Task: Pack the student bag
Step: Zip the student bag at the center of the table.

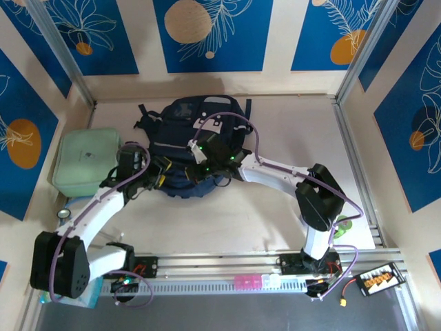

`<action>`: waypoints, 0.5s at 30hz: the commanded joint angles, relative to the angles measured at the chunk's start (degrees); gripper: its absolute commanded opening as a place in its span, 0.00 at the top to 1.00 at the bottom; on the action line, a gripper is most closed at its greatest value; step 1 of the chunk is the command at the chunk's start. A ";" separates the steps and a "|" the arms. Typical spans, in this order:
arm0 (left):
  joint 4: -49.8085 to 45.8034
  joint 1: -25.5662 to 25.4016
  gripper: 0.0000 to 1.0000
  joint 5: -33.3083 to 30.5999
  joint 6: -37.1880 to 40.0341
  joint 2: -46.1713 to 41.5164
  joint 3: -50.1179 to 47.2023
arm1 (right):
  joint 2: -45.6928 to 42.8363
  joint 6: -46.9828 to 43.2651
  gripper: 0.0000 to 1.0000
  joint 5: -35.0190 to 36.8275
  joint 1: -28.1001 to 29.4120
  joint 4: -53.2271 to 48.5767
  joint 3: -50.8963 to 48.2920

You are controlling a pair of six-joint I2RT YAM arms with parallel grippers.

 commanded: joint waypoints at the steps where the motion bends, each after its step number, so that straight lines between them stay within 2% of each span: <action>1: 5.32 -0.57 0.46 -0.06 -1.42 1.25 1.53 | 0.32 0.21 1.00 -3.56 1.28 1.91 2.18; 8: 0.99 -0.61 0.50 -2.47 0.64 -1.31 3.35 | 0.41 -0.08 1.00 -2.33 1.25 1.64 2.07; 12: -4.60 -0.62 0.46 -6.25 2.75 -5.02 4.35 | 0.74 0.05 1.00 -2.04 1.09 1.73 2.18; 15: -4.12 -0.66 0.45 -5.82 1.58 -5.62 3.56 | 0.75 0.03 1.00 -1.91 1.02 1.73 2.18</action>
